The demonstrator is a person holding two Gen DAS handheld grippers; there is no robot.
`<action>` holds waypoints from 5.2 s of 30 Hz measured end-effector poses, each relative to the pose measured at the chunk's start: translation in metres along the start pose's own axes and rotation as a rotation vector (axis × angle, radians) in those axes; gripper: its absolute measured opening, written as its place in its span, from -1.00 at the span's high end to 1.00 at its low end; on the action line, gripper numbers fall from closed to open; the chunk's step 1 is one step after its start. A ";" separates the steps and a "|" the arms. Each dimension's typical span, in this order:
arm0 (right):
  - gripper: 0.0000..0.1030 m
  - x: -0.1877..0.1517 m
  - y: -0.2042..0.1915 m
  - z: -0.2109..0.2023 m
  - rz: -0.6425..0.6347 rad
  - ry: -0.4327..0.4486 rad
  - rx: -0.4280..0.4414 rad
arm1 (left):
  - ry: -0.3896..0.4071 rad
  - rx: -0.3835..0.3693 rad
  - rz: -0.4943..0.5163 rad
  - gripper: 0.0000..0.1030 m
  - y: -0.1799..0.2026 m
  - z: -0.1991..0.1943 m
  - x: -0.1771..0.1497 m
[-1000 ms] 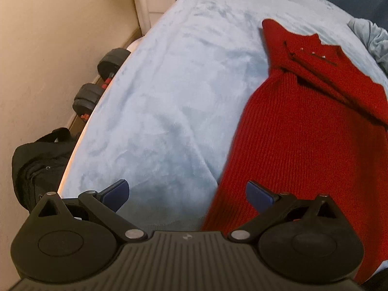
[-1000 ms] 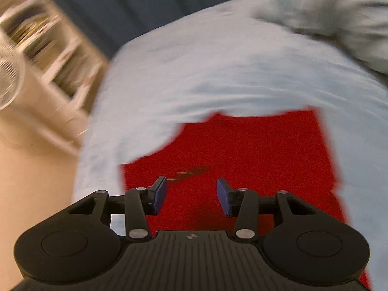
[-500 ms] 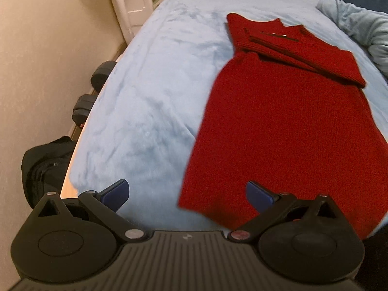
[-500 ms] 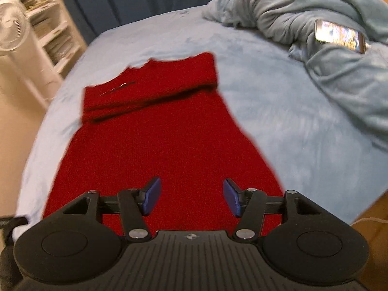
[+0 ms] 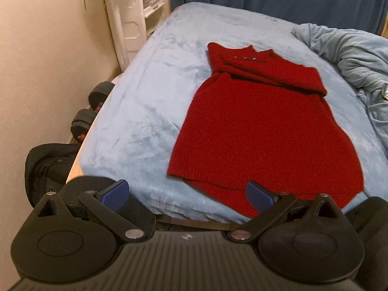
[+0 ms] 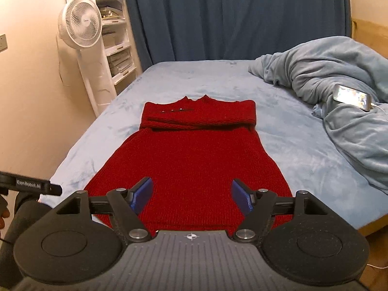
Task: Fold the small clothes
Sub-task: 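Open the right gripper and pull both tools back from the cardigan, then move both tools over the folded cardigan toward its hem, then close both grippers on the red cardigan hem, then lift the hem with both grippers and fold it toward the collar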
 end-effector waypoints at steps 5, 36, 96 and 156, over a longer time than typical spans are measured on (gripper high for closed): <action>-0.46 -0.013 0.005 -0.020 0.009 0.024 -0.018 | 0.020 -0.010 0.036 -0.99 0.004 -0.012 -0.007; -0.60 0.003 0.094 0.135 0.056 -0.172 -0.098 | -0.035 0.020 0.085 -0.99 -0.034 0.139 0.061; -0.17 -0.045 0.125 0.294 0.112 -0.568 -0.127 | -0.250 -0.178 0.116 -0.19 -0.045 0.222 0.058; -0.42 0.093 0.195 0.403 0.571 -0.376 -0.149 | -0.100 -0.241 -0.254 -0.61 -0.078 0.330 0.260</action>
Point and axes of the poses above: each gripper's, at about its wrist camera, not at the fingertips, and z roughly the way its jaws point, y to its right, x to its top, the point moved 2 cm from there along z, roughly the way its jaws point, and after that the axes turned 9 degrees about -x, right-handed, at the moved point
